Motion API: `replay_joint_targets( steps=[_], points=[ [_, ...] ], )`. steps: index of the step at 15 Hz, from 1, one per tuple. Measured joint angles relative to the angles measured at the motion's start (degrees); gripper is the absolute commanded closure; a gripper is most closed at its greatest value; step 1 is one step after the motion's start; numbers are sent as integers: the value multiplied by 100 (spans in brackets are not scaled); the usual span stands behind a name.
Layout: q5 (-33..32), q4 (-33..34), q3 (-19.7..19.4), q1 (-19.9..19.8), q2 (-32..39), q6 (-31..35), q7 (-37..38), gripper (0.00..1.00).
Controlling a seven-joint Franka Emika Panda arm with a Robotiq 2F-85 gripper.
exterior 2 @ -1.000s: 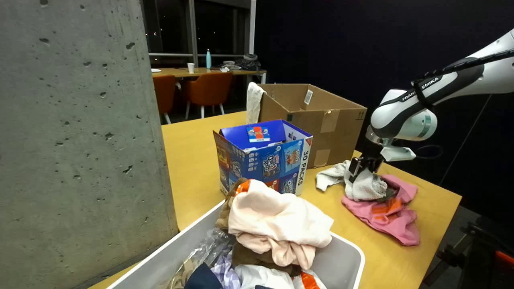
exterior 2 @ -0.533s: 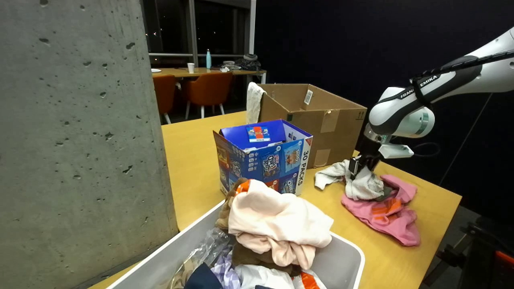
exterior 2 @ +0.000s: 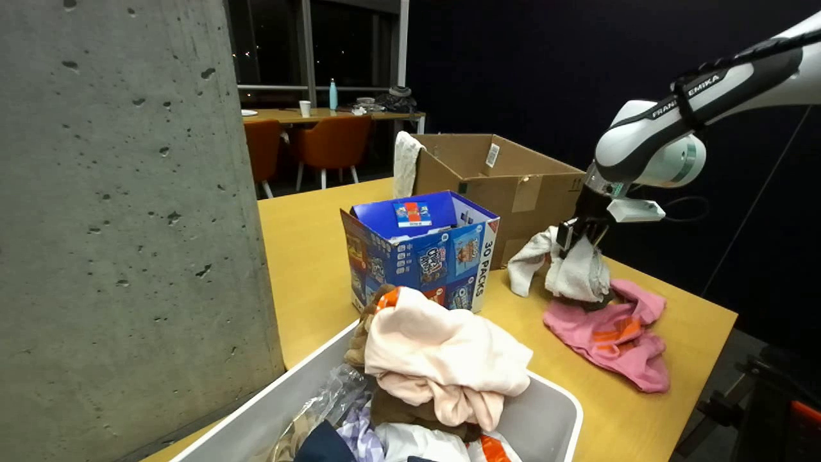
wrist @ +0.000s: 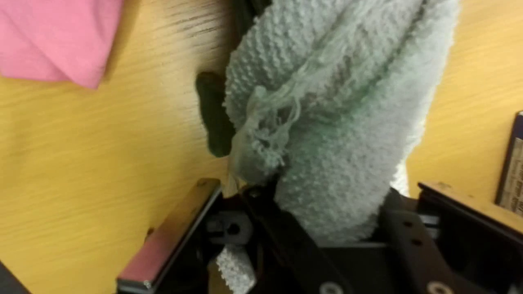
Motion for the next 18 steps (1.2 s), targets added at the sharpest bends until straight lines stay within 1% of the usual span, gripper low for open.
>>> replay_joint_targets(
  steps=[3,7,10,13,15,18],
  points=[
    [-4,-759,-38,203,-789,146,64,93],
    [-144,-1941,-62,558,-1846,585,90,93],
    [-656,-2753,-78,1011,-2611,751,201,93],
    [-1266,-3290,-56,1596,-3273,748,292,93],
    [-1452,-3574,86,1937,-3680,701,253,93],
    [-1425,-3838,554,2262,-4253,408,2,93]
  ],
)
